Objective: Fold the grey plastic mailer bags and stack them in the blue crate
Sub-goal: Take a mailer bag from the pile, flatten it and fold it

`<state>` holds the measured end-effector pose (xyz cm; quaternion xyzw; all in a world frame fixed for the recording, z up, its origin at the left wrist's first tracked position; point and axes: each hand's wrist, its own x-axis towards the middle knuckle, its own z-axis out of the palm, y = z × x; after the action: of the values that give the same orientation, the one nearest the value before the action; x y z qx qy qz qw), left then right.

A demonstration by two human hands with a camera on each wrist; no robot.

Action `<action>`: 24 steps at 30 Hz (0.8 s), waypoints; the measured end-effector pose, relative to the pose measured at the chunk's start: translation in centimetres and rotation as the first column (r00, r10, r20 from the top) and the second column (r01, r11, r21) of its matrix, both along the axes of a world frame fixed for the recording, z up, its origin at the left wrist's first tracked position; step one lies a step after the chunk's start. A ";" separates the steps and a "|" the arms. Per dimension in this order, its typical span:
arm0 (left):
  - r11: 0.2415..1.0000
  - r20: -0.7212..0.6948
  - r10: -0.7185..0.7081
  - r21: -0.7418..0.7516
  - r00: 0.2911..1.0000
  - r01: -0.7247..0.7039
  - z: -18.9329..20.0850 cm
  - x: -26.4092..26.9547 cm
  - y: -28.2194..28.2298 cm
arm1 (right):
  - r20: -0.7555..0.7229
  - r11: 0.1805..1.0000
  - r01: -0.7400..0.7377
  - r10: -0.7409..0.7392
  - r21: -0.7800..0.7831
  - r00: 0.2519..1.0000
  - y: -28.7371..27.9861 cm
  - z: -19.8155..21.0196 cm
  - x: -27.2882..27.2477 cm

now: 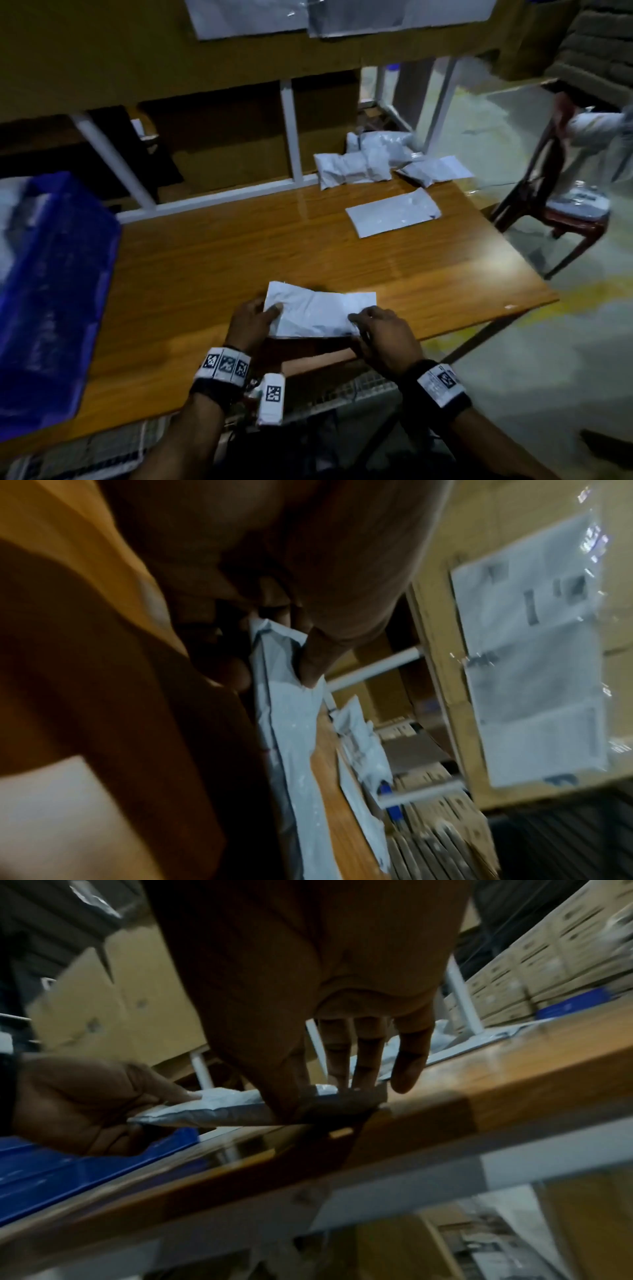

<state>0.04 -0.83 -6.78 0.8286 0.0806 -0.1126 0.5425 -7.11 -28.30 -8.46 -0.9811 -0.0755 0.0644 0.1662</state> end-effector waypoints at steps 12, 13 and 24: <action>0.667 0.391 -0.182 0.723 0.902 -0.179 1.1 -9.2 4.6 | 0.219 0.982 -0.181 0.164 0.060 0.962 8.3 0.9 -0.9; 0.679 0.365 -0.227 0.724 0.903 -0.122 0.6 -9.3 3.6 | 0.241 0.978 -0.193 0.170 0.074 0.956 8.7 0.9 -0.4; 0.450 -0.049 -0.438 0.852 0.898 0.266 -4.9 -6.2 4.3 | 0.039 0.975 -0.190 0.195 -0.114 0.980 13.5 -3.8 2.9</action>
<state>-6.17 3.51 -11.67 0.9896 -0.0982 -0.0955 0.0443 -4.17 -14.78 -12.24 -0.9781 -0.1707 0.0600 0.1032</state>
